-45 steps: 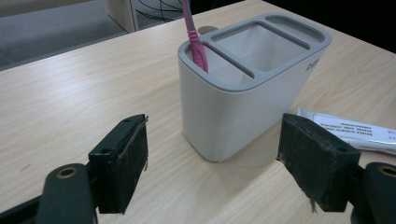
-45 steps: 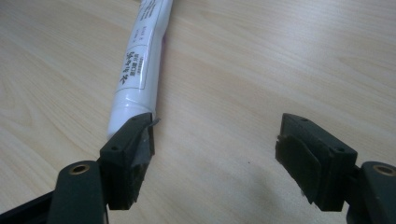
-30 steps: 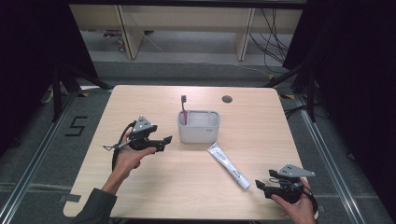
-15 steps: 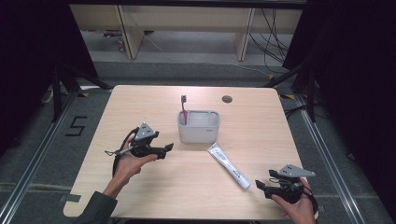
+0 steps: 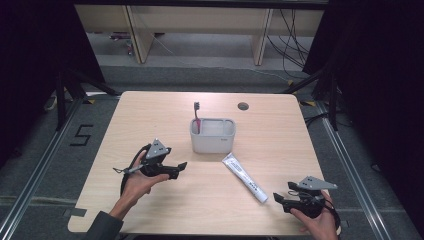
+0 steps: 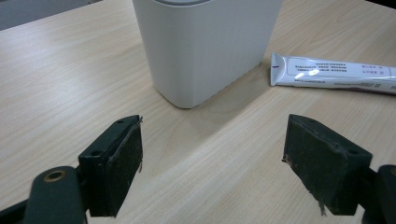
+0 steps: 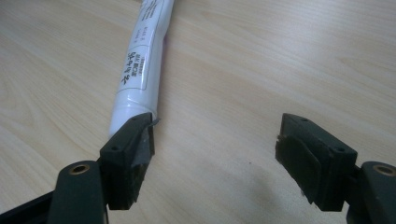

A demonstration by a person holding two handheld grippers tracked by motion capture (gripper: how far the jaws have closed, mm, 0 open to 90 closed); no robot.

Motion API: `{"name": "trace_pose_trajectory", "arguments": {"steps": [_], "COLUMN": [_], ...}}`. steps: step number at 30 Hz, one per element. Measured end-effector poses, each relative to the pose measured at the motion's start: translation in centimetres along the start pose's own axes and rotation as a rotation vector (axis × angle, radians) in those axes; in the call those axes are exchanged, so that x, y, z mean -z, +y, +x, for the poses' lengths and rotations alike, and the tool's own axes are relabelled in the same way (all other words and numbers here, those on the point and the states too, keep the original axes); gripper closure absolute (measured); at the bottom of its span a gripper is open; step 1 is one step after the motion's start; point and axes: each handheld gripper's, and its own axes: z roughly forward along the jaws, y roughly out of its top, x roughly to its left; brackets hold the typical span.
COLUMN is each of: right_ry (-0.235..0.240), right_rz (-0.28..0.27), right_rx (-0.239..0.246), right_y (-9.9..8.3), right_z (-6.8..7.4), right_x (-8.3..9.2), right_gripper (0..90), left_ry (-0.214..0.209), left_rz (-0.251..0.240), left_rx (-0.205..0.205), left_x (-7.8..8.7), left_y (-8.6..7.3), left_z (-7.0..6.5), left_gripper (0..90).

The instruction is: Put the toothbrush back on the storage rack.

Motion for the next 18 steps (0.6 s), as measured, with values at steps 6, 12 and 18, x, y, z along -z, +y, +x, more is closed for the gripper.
{"name": "trace_pose_trajectory", "arguments": {"steps": [6,12,18], "right_ry": [0.002,0.013,0.000], "right_rz": [0.002,0.002,0.000], "right_rx": [-0.002,-0.005,0.004], "right_y": [0.0,0.0,0.0], "right_z": [0.0,0.0,0.0], "right_x": [0.0,-0.1,0.0], "right_gripper": [28.3,28.3,28.3], "left_ry": [-0.004,-0.008,-0.013], "left_rz": [0.012,-0.003,0.004], "left_rx": [-0.021,-0.006,-0.022], "left_x": [0.6,1.3,2.0], "left_y": [-0.4,-0.9,-1.5], "left_z": [-0.1,-0.3,-0.5], "left_gripper": [19.0,18.9,18.9]}}
